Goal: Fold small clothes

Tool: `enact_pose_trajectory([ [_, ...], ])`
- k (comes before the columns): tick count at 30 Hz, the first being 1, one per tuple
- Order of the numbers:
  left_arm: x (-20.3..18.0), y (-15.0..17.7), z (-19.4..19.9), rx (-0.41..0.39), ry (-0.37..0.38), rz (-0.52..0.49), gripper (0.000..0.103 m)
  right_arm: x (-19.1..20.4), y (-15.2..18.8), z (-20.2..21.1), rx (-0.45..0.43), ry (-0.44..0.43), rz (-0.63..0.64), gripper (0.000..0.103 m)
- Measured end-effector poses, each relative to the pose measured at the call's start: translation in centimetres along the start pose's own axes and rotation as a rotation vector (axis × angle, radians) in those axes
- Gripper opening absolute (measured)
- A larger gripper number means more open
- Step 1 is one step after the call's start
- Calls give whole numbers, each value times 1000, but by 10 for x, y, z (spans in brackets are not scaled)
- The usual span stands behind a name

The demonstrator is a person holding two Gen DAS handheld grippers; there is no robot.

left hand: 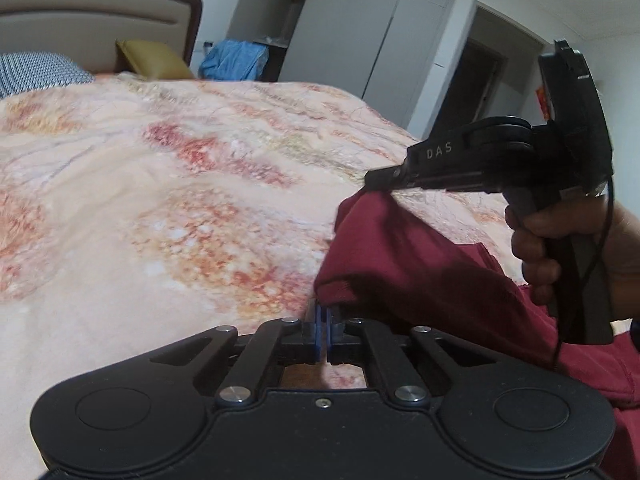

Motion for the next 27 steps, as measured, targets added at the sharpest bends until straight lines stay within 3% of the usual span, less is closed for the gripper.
enact_pose_trajectory([
  [4, 6, 4, -4, 44, 1, 32, 1, 1, 7, -15, 29, 12, 27, 4],
  [6, 7, 8, -2, 61, 12, 43, 6, 0, 16, -12, 43, 19, 45, 18],
  [7, 8, 8, 0, 64, 7, 38, 9, -2, 17, -6, 35, 23, 56, 40],
  [8, 8, 8, 3, 63, 1, 29, 16, -4, 19, 2, 21, 31, 70, 62],
  [10, 9, 8, 9, 64, -7, 17, 28, -14, 20, 30, -10, 59, 108, 73],
  [12, 8, 6, 16, 62, -2, 7, 56, -28, 25, 63, -31, 106, 149, 80],
  [14, 5, 2, 22, 40, -7, 2, 74, -46, 37, 106, -71, 180, 173, 97],
  [17, -2, -9, 18, 16, -23, -10, 79, -75, 72, 171, -106, 339, 181, 102],
  [21, -8, -29, -14, 20, -36, 11, 85, -111, 127, 240, -123, 532, 69, 103],
  [24, -4, -44, -48, 55, -26, 48, 83, -127, 161, 275, -147, 568, -83, 103],
  [27, -2, -54, -78, 129, -21, 89, 81, -126, 182, 290, -167, 539, -136, 103],
])
Point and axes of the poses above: each gripper's, at about its wrist camera, not at the fingertips, and z roughly against the way its jaws point, x to its left, y to its underside, the point moved 8 cm from there along -z, roughly the way its jaws point, and after that the axes turned 7 degrees about -x, right-handed, at the moved point
